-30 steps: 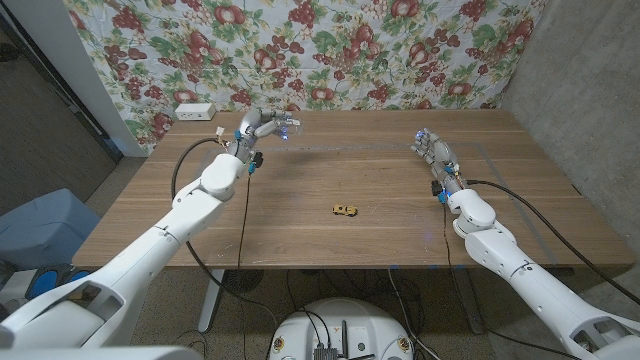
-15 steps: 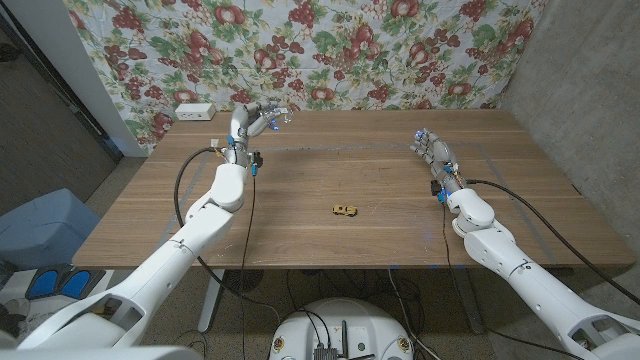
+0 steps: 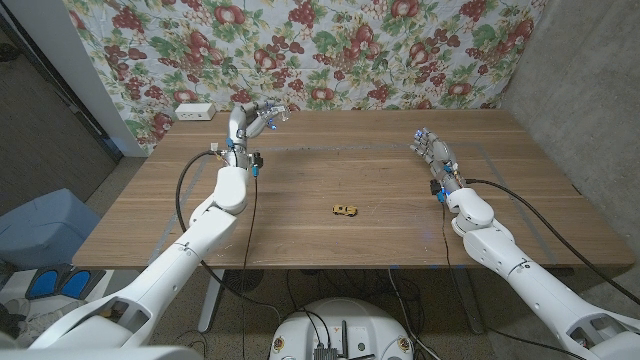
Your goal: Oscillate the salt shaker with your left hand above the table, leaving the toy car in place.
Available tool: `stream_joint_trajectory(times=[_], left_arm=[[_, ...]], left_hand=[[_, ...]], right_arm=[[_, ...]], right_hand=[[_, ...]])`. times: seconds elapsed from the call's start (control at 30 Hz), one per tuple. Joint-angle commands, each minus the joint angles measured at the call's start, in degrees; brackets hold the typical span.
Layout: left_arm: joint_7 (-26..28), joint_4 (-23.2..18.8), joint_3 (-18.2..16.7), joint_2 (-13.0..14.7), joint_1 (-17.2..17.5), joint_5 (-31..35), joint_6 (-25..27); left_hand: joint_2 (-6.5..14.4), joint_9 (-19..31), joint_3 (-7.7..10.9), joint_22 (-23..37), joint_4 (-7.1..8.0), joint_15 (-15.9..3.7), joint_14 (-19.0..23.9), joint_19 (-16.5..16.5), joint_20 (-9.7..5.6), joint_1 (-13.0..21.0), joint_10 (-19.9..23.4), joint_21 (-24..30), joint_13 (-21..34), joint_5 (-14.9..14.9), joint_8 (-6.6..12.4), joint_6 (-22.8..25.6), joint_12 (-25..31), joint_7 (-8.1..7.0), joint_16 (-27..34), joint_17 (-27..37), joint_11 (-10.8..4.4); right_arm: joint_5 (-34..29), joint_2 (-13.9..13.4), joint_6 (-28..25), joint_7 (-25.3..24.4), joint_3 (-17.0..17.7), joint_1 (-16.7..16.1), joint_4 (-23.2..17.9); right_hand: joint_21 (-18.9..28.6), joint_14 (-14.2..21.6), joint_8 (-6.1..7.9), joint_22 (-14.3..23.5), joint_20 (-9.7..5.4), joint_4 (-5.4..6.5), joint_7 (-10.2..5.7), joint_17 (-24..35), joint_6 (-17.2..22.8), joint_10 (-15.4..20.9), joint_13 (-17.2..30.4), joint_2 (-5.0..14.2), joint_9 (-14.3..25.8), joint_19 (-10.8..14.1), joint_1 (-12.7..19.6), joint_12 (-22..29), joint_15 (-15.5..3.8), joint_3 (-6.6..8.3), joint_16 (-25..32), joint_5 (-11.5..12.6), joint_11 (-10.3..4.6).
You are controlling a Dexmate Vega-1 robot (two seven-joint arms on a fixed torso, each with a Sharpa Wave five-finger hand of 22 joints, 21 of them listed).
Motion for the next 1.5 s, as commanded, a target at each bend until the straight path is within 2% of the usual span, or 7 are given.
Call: stream_joint_trajectory(times=[0.03,0.2,0.3,0.53,1.1,1.5], left_arm=[[-4.2,-3.4,0.6,2.5,-0.2,-1.4,6.8],[-7.2,-5.6,1.3,4.5,-0.6,-2.4,11.2],[-10.8,-7.3,2.1,6.6,-1.6,-3.4,15.1],[-15.5,-8.4,3.9,9.0,-3.7,-4.1,19.4],[-26.2,-7.9,8.4,12.1,-9.9,-6.0,26.8],[-29.1,-7.2,10.4,12.6,-12.6,-6.0,29.9]], left_hand=[[10.0,0.2,2.89,0.1,3.25,-18.54,17.5,0.8,-9.47,9.7,0.4,0.7,0.2,0.4,-0.31,0.4,-0.2,-0.34,0.2,0.1,-0.55],[10.0,0.2,2.87,0.0,3.25,-18.55,17.5,0.7,-9.45,9.7,0.4,1.0,0.2,0.5,-0.31,0.5,-0.2,-0.35,0.1,0.1,-0.5],[10.0,0.2,2.86,0.0,3.25,-18.55,17.6,0.6,-9.44,9.7,0.6,1.2,0.2,0.5,-0.29,0.6,-0.2,-0.32,0.1,0.1,-0.61],[10.0,0.3,2.86,-0.1,3.24,-18.54,17.6,0.5,-9.42,9.7,0.6,1.6,0.2,0.5,-0.33,0.6,-0.2,-0.39,0.1,0.2,-0.67],[10.0,0.3,2.89,-0.2,3.22,-18.54,17.7,0.2,-9.4,9.7,0.7,2.2,0.2,0.5,-0.32,0.8,-0.3,-0.28,0.0,0.2,-0.44],[9.9,0.4,2.92,-0.4,3.17,-18.54,17.7,0.0,-9.37,9.7,0.8,2.8,0.3,0.5,-0.4,0.8,-0.3,-0.32,-0.1,0.2,-0.38]], right_arm=[[0.3,0.1,0.1,0.2,0.1,0.0,0.3],[0.4,0.1,0.2,0.5,0.1,0.2,0.6],[0.5,0.1,0.4,0.9,0.1,0.4,1.1],[0.7,0.1,0.6,1.3,0.1,0.7,1.8],[1.4,0.5,1.2,2.6,0.3,1.9,4.1],[1.7,0.7,1.1,3.4,0.2,2.9,5.7]], right_hand=[[-0.2,0.1,0.17,0.2,0.09,-0.22,0.04,0.1,0.5,0.4,0.1,0.42,0.2,0.6,-0.3,0.4,-0.04,0.45,0.3,0.0,-0.18],[-0.4,0.1,0.16,0.2,0.08,-0.24,0.02,0.1,0.5,0.4,0.1,0.44,0.2,0.6,-0.3,0.4,0.01,0.49,0.3,0.0,-0.07],[-0.4,0.1,0.17,0.2,0.09,-0.25,0.04,0.1,0.5,0.4,0.1,0.42,0.2,0.6,-0.3,0.4,-0.05,0.5,0.3,0.0,-0.06],[-0.5,0.1,0.16,0.2,0.06,-0.27,0.03,0.1,0.5,0.4,0.1,0.44,0.2,0.7,-0.4,0.4,-0.1,0.54,0.3,0.0,-0.17],[-0.9,0.1,0.15,0.3,-0.01,-0.29,-0.03,0.1,0.5,0.4,0.1,0.45,0.2,0.8,-0.6,0.4,-0.09,0.63,0.3,-0.1,-0.21],[-1.1,0.1,0.15,0.3,-0.05,-0.36,-0.05,0.1,0.4,0.4,0.1,0.49,0.2,0.8,-0.6,0.4,-0.08,0.75,0.3,0.0,-0.15]])
